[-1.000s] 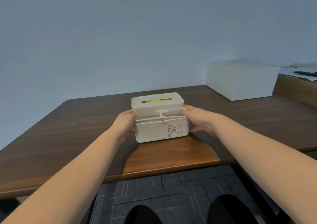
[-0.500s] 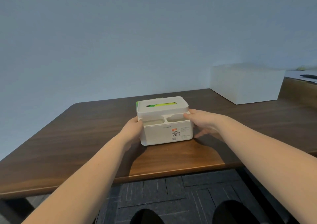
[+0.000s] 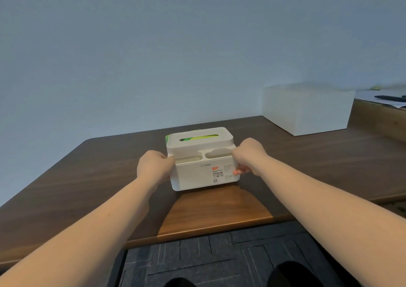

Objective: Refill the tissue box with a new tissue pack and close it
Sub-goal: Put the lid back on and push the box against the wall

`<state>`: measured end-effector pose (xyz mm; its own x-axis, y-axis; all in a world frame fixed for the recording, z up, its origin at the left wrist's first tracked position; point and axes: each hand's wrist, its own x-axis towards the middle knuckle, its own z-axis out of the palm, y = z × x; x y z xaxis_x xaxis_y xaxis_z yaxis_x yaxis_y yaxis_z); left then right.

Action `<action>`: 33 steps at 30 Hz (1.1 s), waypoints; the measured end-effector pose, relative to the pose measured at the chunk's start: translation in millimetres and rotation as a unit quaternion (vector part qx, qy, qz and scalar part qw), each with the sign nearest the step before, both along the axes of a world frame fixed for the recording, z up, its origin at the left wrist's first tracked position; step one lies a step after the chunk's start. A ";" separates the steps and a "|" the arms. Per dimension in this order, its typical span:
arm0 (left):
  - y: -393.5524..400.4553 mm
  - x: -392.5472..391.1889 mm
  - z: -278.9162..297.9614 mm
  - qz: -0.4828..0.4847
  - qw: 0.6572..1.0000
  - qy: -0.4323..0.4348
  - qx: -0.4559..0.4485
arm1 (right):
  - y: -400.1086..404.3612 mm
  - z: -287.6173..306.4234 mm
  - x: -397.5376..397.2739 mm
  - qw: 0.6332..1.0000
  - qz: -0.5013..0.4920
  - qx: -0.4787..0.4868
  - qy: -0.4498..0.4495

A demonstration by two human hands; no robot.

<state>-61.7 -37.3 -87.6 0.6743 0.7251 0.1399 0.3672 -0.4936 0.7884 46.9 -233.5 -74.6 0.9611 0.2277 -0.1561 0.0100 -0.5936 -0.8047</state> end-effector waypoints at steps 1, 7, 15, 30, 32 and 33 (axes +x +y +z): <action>-1.4 3.3 0.9 0.000 1.000 -0.002 0.002 | -1.1 -2.1 5.2 0.999 -0.009 0.045 -0.005; -18.3 41.8 4.0 -0.023 0.999 0.009 0.040 | -20.2 -4.8 36.6 0.996 -0.053 0.071 -0.019; -46.0 128.3 6.1 -0.064 0.990 0.045 0.120 | -45.4 -7.9 113.8 0.995 -0.096 0.006 -0.039; -51.8 296.1 -19.9 -0.064 0.992 -0.019 0.105 | -41.9 -7.3 242.5 0.973 -0.214 0.046 -0.070; -53.1 314.5 -17.3 -0.061 0.994 -0.017 0.087 | -39.1 -8.5 259.0 0.968 -0.230 0.054 -0.079; -53.6 324.2 -16.8 -0.060 0.995 -0.019 0.074 | -38.1 -8.8 267.5 0.966 -0.239 0.057 -0.080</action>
<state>262.5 -90.9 -104.5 0.7478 0.6085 0.2654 0.2701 -0.6441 0.7157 314.4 -271.5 -83.4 0.9706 -0.2405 0.0033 -0.1132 -0.4688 -0.8760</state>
